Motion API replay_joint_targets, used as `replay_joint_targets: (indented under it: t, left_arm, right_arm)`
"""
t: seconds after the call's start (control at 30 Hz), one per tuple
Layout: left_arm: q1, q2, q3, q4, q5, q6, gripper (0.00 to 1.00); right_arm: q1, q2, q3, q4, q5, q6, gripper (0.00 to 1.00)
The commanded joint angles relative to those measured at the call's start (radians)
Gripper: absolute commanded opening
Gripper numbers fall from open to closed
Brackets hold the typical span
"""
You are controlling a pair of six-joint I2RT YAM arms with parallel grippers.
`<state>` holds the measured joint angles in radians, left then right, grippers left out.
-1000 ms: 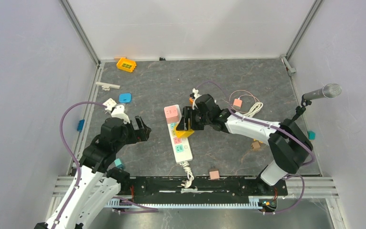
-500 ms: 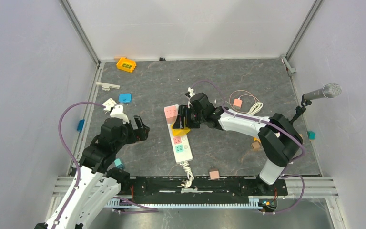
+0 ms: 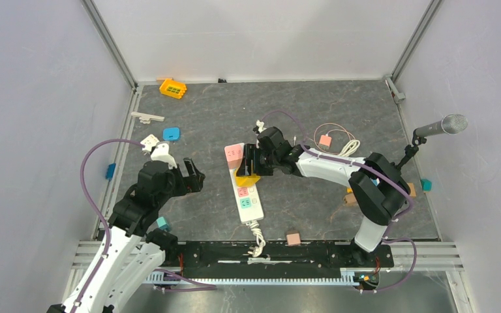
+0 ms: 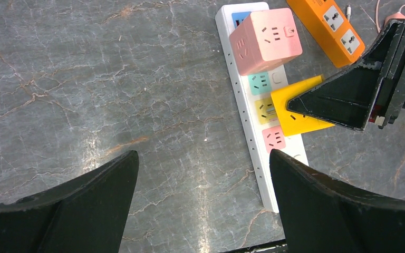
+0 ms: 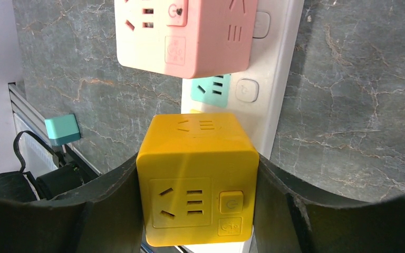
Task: Insert the plug
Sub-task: Insert the plug into the socket.
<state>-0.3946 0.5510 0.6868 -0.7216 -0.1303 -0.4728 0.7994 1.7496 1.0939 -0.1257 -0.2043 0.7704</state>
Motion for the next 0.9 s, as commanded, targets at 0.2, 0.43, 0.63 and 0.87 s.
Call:
replay_joint_targets:
  t: [0.2, 0.43, 0.63, 0.87]
  left_arm:
    - [0.001, 0.008, -0.001, 0.058, -0.009, 0.024, 0.99]
    - [0.002, 0.01, 0.0, 0.059, -0.002, 0.024, 0.99]
    - [0.001, 0.012, 0.0, 0.06, 0.001, 0.025, 0.99]
    - [0.001, 0.011, -0.001, 0.06, 0.001, 0.024, 0.99]
  right_arm:
    - [0.0, -0.009, 0.068, -0.018, 0.058, -0.02, 0.0]
    - [0.001, 0.004, 0.058, -0.031, 0.072, -0.031, 0.0]
    - [0.012, 0.029, 0.054, -0.036, 0.08, -0.037, 0.0]
    - [0.033, 0.042, 0.066, -0.063, 0.119, -0.045, 0.0]
